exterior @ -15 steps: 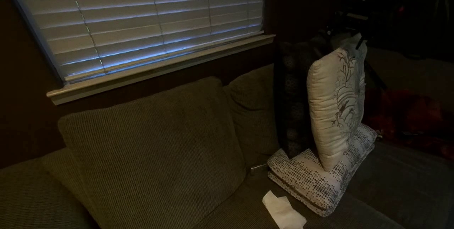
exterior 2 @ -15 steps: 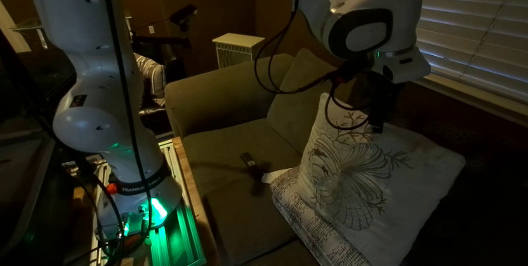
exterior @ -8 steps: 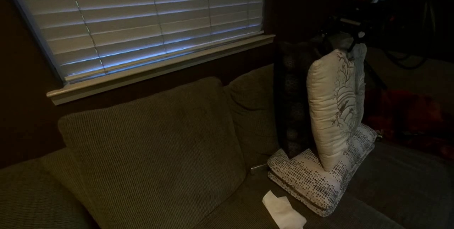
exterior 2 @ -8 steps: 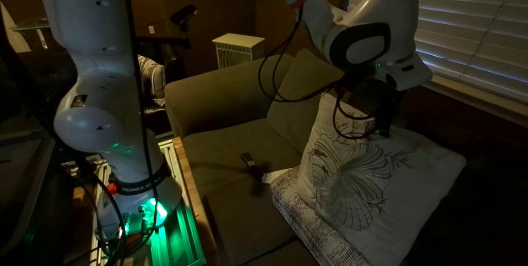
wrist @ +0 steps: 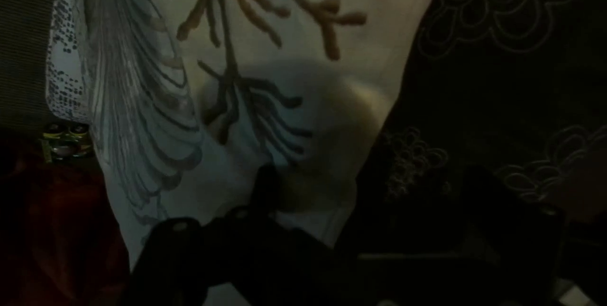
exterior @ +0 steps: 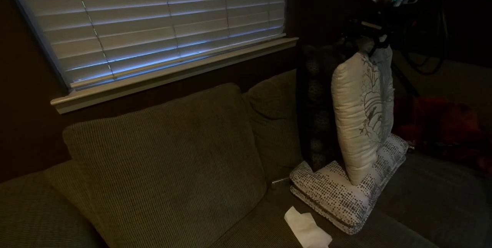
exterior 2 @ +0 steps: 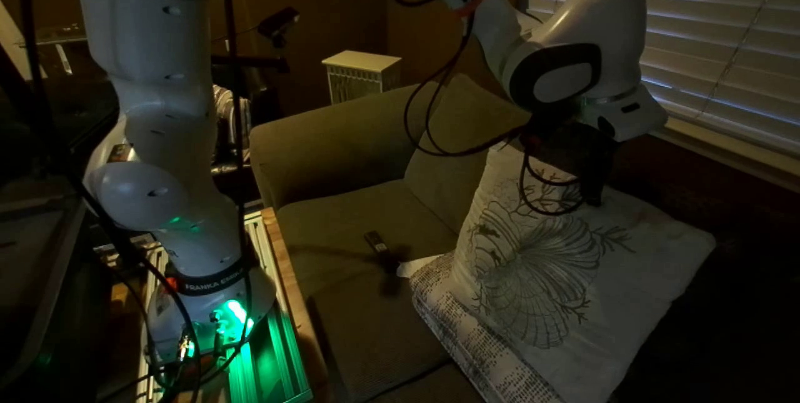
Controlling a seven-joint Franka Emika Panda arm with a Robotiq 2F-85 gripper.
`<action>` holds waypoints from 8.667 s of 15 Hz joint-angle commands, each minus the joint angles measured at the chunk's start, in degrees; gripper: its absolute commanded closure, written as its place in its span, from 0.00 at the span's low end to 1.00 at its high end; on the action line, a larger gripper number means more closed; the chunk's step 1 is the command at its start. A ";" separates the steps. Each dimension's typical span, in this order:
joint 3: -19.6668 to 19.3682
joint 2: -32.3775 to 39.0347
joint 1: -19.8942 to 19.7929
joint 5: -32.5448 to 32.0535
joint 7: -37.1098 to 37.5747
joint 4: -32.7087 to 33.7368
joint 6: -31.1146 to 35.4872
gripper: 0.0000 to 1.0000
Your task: Move the black and white pillows to the left
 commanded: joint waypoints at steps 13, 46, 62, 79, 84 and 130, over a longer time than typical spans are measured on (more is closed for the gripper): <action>1.36 8.72 -0.63 10.06 -12.89 12.23 -2.51 0.00; -4.45 2.12 4.22 1.37 2.55 15.16 -27.66 0.00; -0.44 3.43 1.30 9.43 -5.40 3.76 1.33 0.00; 5.11 10.03 -2.78 19.56 -18.58 9.51 5.04 0.00; 4.40 12.62 -2.24 18.48 -17.31 12.77 2.65 0.00; -3.87 5.09 1.52 7.13 2.10 15.18 -25.70 0.05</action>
